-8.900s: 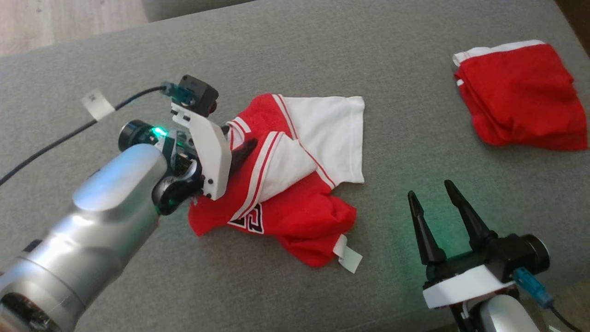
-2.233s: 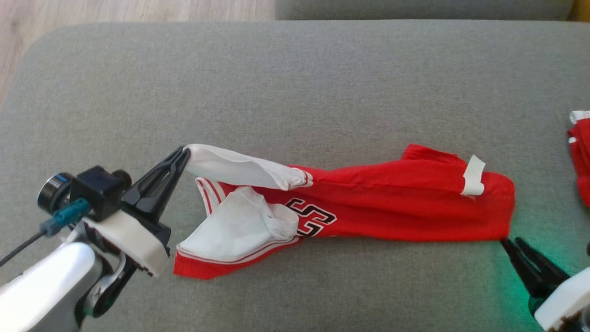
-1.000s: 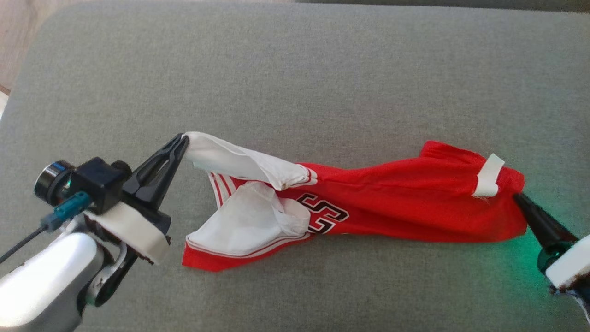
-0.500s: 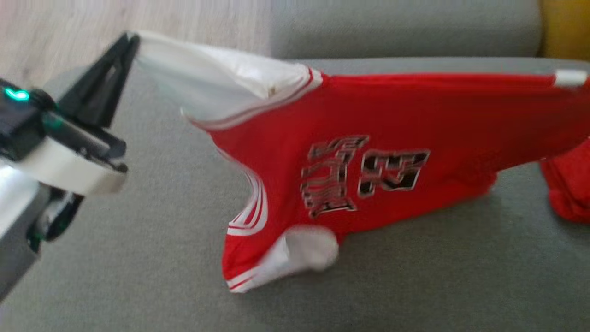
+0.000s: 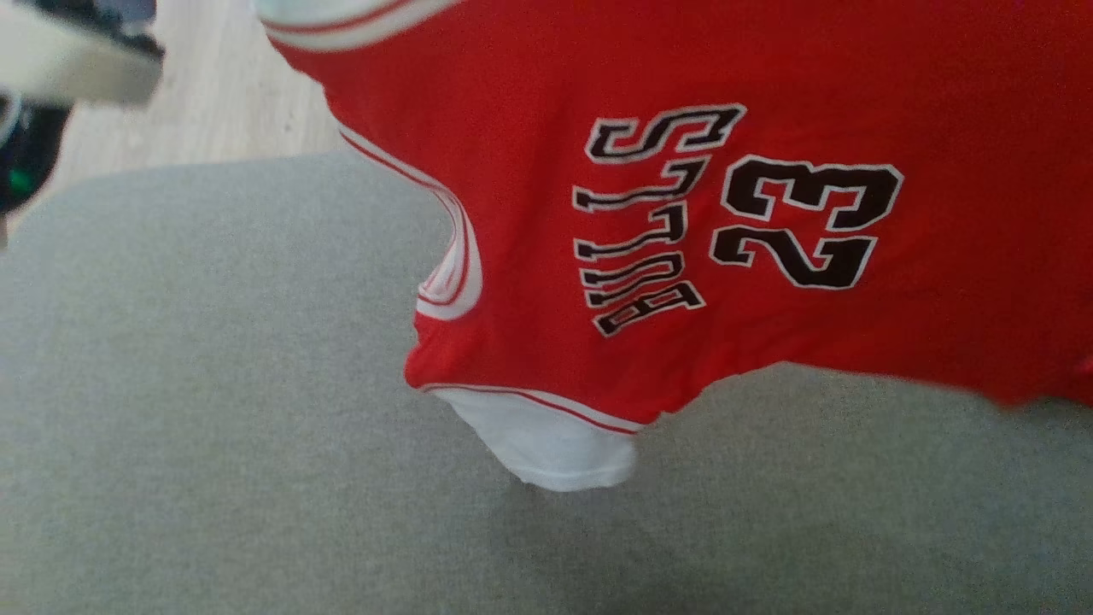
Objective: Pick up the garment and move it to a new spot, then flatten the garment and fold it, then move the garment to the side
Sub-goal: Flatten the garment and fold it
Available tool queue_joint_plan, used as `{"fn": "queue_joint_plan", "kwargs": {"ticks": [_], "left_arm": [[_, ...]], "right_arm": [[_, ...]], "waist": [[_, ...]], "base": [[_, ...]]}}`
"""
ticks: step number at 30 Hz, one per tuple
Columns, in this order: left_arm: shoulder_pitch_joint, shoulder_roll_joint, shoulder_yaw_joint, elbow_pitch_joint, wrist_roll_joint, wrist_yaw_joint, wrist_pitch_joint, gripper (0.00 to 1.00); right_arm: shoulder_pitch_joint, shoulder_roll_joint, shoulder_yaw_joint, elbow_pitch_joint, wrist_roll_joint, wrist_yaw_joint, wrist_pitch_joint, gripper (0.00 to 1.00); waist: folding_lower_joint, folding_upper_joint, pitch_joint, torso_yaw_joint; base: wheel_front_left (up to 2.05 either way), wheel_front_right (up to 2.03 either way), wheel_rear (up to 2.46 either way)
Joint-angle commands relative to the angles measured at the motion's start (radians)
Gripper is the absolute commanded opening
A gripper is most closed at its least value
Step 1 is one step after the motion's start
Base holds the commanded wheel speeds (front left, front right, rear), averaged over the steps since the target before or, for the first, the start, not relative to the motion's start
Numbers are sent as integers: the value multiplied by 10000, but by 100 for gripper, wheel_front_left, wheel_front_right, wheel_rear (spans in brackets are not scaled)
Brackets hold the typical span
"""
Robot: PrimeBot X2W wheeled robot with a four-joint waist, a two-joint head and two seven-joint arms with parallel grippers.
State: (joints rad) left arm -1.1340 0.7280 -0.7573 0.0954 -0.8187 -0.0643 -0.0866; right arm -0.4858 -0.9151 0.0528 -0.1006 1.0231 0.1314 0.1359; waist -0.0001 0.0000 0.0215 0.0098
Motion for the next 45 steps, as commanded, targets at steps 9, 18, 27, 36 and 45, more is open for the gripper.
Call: {"fn": "queue_joint_plan", "kwargs": {"ticks": [9,18,27,36,45], "left_arm": [[-3380,-1043,-170,3613,961,-478,97,0],[-5344,-2217,266,5760,2514,92,-1733,0],[-3502,-2148,1354,4259,3066,-304,-1749,0],[1111,-1589,1816,2293,3233,-536,-1751,0],[6496,-390,2116,47,3260,55,-1751,0]], "right_arm": [[-4201,1701,2696,2674,-1522,-7,-276,0],[-7346,3195,3543,5879,-3617,-7,-2984,0],[-7196,2814,4732,6831,-3386,-7,-3529,0],[-4811,2251,5572,7109,-2099,-7,-3831,0],[-696,1110,5303,5797,-858,-7,-3962,0]], "waist": [[1,0,2359,-273],[1,0,3250,-276],[1,0,3904,125],[1,0,3359,398],[1,0,1694,415]], "base": [[0,0,0],[0,0,0],[0,0,0],[0,0,0],[0,0,0]]}}
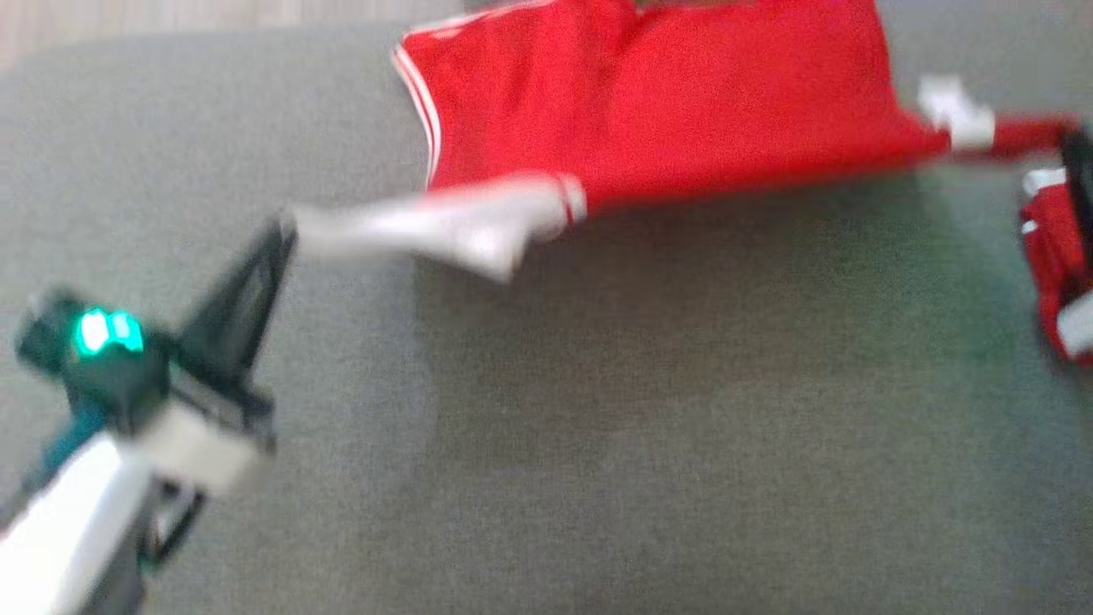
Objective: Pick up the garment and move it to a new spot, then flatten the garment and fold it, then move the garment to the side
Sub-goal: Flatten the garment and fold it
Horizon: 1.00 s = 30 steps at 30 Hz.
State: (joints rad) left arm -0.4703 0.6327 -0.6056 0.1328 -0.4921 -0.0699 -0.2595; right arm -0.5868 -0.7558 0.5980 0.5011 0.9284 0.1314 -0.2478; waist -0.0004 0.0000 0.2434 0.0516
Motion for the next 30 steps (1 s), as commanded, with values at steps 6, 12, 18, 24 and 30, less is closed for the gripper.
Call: {"fn": "queue_joint_plan", "kwargs": {"ticks": [6,12,18,24,30], "left_arm": [[2671,1169,238,-1642,97,1028,66,0],[4203,1390,-326,-2598,221,1635,568,0],[4176,1324,-449,-2855,318,1761,757,0],[2593,902,-415,-2234,657,1267,663,0],[487,276,-303,-1043,1056,800,518,0]], "right_arm": [[3043,-813,-1151,-1364,-21,-7,-136,0],[5373,-601,-2021,-2621,-452,-7,-124,0],[6385,-244,-2828,-3371,-718,-7,276,0],[6264,148,-3390,-3458,-986,-7,849,0],[5310,336,-3505,-3317,-1102,-7,1342,0]], "waist": [[4,0,-1174,-71],[4,0,-1341,-122],[4,0,-1343,-61],[4,0,-936,88],[4,0,-193,86]], "base": [[0,0,0],[0,0,0],[0,0,0],[0,0,0],[0,0,0]]}}
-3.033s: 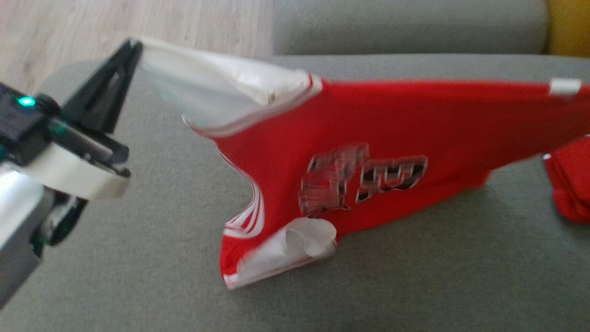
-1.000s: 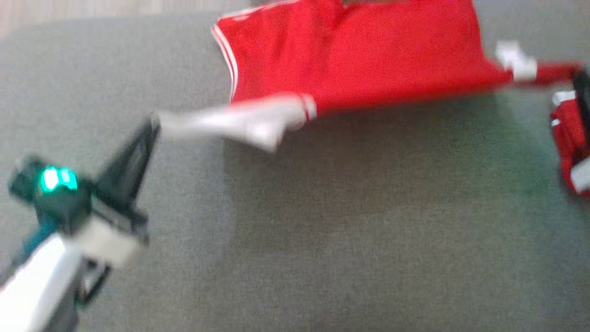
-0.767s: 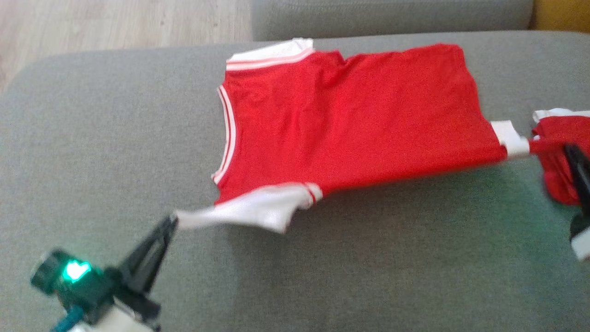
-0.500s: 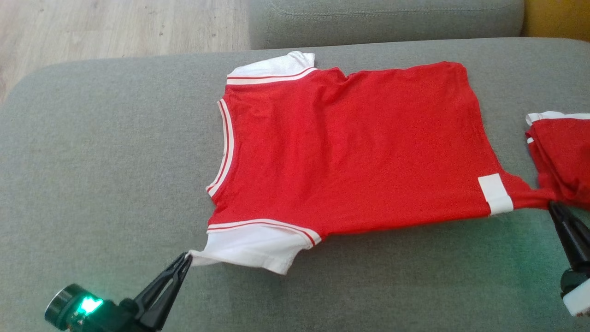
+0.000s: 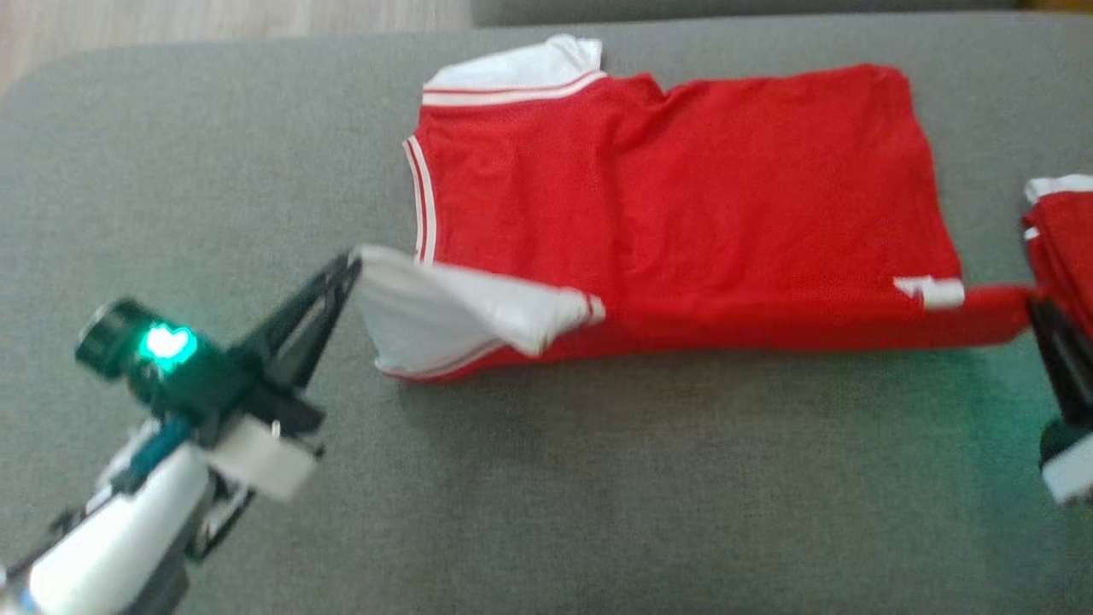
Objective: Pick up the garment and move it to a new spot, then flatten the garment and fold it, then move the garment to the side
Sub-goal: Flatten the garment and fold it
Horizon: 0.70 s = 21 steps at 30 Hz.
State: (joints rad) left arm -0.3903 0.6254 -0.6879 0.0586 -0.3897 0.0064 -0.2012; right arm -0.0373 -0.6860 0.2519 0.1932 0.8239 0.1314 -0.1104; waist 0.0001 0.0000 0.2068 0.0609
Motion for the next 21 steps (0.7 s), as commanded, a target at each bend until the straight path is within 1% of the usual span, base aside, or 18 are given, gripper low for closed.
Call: {"fn": "queue_joint_plan", "kwargs": {"ticks": [1,4,7,9,10,13,14,16,18,21], "left_arm": [[-649,231,518,-52,78,-63,-98,0],[-1554,-98,456,726,220,-391,-202,0],[-2273,-340,318,1522,411,-622,-251,0],[-2652,-518,246,2004,503,-722,-317,0],[-2966,-669,173,2476,638,-772,-386,0],[-3273,-973,145,3149,740,-762,-489,0],[-3317,-1097,153,3378,736,-732,-514,11],[-3330,-1354,215,3764,680,-648,-556,100],[-3191,-1584,312,4015,572,-564,-583,100],[-2562,-1956,697,3980,230,-268,-598,100]], "right_arm": [[-405,-343,-15,-198,-85,-7,28,0],[-1089,-296,145,-13,-159,-7,152,0],[-1752,-294,458,262,-237,-7,231,0],[-2124,-239,705,476,-276,-7,253,0],[-2504,-189,959,734,-331,-7,242,0],[-3031,-34,1311,1236,-365,-7,124,0],[-3184,22,1400,1458,-399,-7,69,0],[-3453,181,1479,1947,-556,-7,-152,100],[-3600,405,1554,2287,-579,-7,-454,100],[-3636,581,1668,2693,-745,-7,-893,100]], "waist": [[-1,0,302,-14],[-1,0,633,-39],[-1,0,887,-75],[-1,0,1006,-91],[-1,0,1102,-108],[-1,0,1197,-122],[-1,0,1217,-122],[-1,0,1226,-118],[-1,0,1175,-120],[-1,0,982,-154]], "base": [[0,0,0],[0,0,0],[0,0,0],[0,0,0],[0,0,0],[0,0,0],[0,0,0],[0,0,0],[0,0,0],[0,0,0]]}}
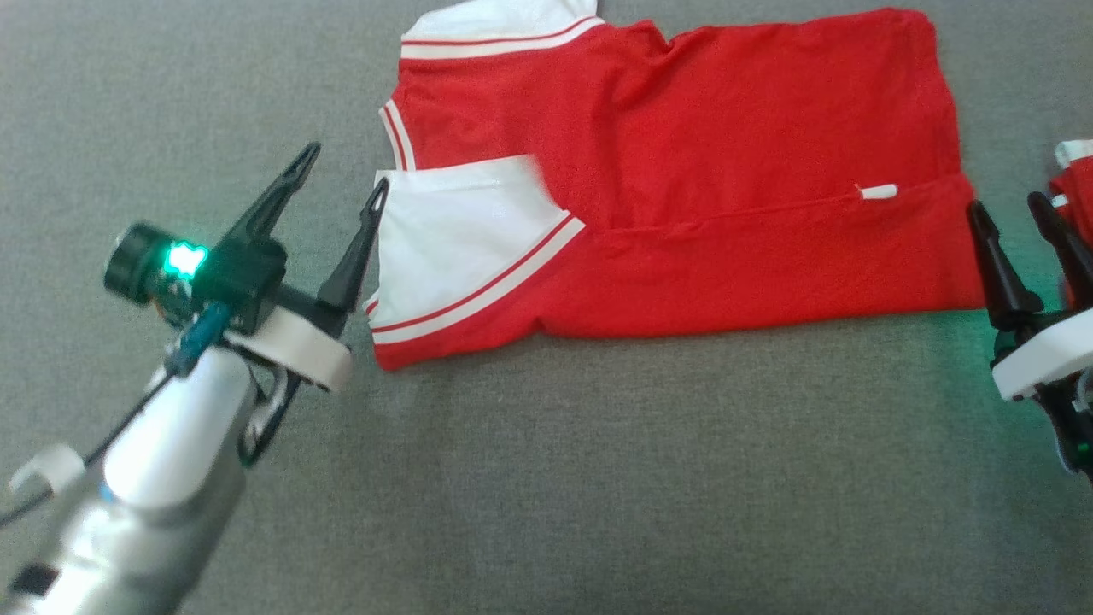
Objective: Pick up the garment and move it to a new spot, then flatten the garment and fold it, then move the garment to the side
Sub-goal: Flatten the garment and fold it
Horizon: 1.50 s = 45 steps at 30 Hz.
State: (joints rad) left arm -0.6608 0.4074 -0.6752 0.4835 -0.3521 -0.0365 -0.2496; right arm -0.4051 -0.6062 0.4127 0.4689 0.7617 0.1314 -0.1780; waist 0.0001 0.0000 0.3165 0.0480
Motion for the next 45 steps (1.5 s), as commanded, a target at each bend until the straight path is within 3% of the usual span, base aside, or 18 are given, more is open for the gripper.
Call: {"fn": "queue_joint_plan", "kwargs": {"ticks": [1,8,16,24,31,32,33,34,35,45], "left_arm": [[455,108,719,-387,-232,291,-116,100],[3017,-1050,1936,-1051,-996,1113,-120,100],[3972,-1708,2194,-406,-888,889,-121,100],[3370,-2082,1992,1366,-866,638,-121,100],[2899,-2413,1932,2049,-715,464,-121,100],[2848,-2425,1893,2100,-638,425,-121,91],[2806,-2434,1860,2151,-561,399,-121,44],[2775,-2450,1853,2191,-509,383,-121,7],[2760,-2458,1845,2229,-467,343,-122,0],[2762,-2236,1947,2090,-13,158,-122,0]], "right_arm": [[74,-147,33,43,-153,-7,-347,100],[628,302,-310,306,-126,-7,-752,100],[1079,683,-436,251,-263,-7,-819,100],[1084,833,-330,192,-490,-7,-831,100],[1016,900,-233,274,-539,-7,-834,100],[1004,905,-221,285,-537,-7,-834,100],[993,909,-209,299,-534,-7,-834,100],[984,909,-199,314,-532,-7,-835,100],[973,907,-190,329,-536,-7,-835,100],[749,1037,111,1065,-406,-7,-618,100]], "waist": [[-1,0,-187,-34],[-1,0,-692,-51],[-1,0,-1016,-115],[-1,0,-1077,-205],[-1,0,-1020,-231],[-1,0,-1011,-233],[-1,0,-1007,-232],[-1,0,-1003,-230],[-1,0,-1003,-230],[-1,0,-983,-128]], "base": [[0,0,0],[0,0,0],[0,0,0],[0,0,0],[0,0,0],[0,0,0],[0,0,0],[0,0,0],[0,0,0],[0,0,0]]}}
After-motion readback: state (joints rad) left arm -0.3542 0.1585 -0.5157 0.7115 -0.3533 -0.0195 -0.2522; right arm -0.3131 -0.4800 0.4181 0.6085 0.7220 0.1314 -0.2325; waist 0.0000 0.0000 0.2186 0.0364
